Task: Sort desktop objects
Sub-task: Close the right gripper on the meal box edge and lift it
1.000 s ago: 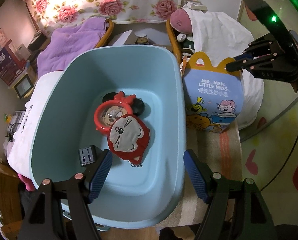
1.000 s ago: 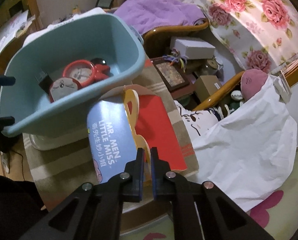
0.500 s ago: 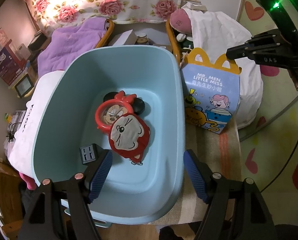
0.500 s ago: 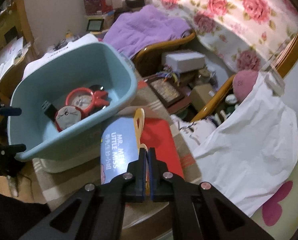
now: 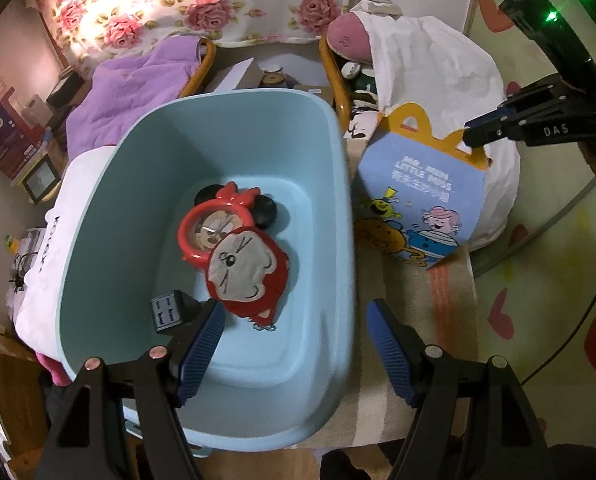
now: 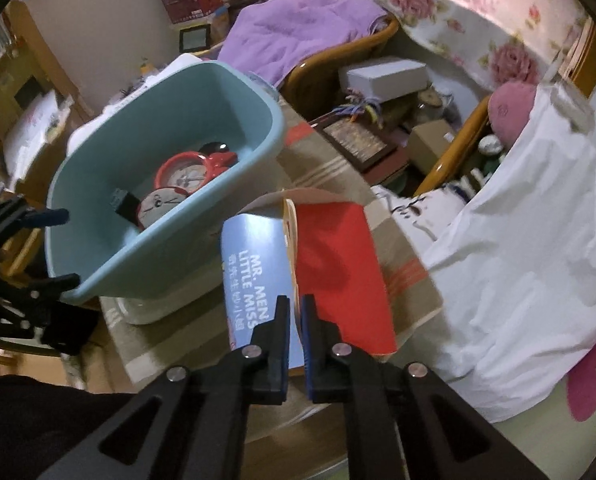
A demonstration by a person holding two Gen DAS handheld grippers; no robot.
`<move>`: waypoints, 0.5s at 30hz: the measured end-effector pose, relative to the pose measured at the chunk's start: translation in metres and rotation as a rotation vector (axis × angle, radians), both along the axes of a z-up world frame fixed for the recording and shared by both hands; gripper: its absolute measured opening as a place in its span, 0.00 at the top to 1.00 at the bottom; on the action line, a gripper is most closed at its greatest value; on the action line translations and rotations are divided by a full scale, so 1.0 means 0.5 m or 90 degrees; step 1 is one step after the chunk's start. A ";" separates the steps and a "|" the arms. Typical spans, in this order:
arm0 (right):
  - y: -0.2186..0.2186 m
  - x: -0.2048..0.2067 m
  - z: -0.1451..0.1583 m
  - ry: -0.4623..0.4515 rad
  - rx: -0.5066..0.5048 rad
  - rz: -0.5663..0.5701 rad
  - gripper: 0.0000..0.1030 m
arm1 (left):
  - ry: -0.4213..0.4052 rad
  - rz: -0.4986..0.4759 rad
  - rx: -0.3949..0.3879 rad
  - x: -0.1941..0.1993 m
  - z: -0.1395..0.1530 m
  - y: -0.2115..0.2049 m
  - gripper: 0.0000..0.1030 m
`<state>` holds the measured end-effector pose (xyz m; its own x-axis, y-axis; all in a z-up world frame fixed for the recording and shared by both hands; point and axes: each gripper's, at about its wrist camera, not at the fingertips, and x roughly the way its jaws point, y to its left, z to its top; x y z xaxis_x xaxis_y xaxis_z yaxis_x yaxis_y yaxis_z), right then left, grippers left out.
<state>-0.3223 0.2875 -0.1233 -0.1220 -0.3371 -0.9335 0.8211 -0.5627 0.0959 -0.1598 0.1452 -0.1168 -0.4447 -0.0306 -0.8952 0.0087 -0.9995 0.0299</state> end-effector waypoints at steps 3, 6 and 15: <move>0.012 -0.004 -0.007 -0.016 0.002 0.010 0.77 | 0.000 -0.006 0.003 -0.005 0.000 0.009 0.25; 0.017 -0.003 -0.011 -0.025 -0.006 0.032 0.71 | 0.011 -0.031 0.007 -0.023 0.000 0.049 0.25; 0.015 -0.018 -0.031 -0.059 -0.013 0.108 0.71 | -0.004 -0.071 -0.023 -0.077 -0.053 0.153 0.25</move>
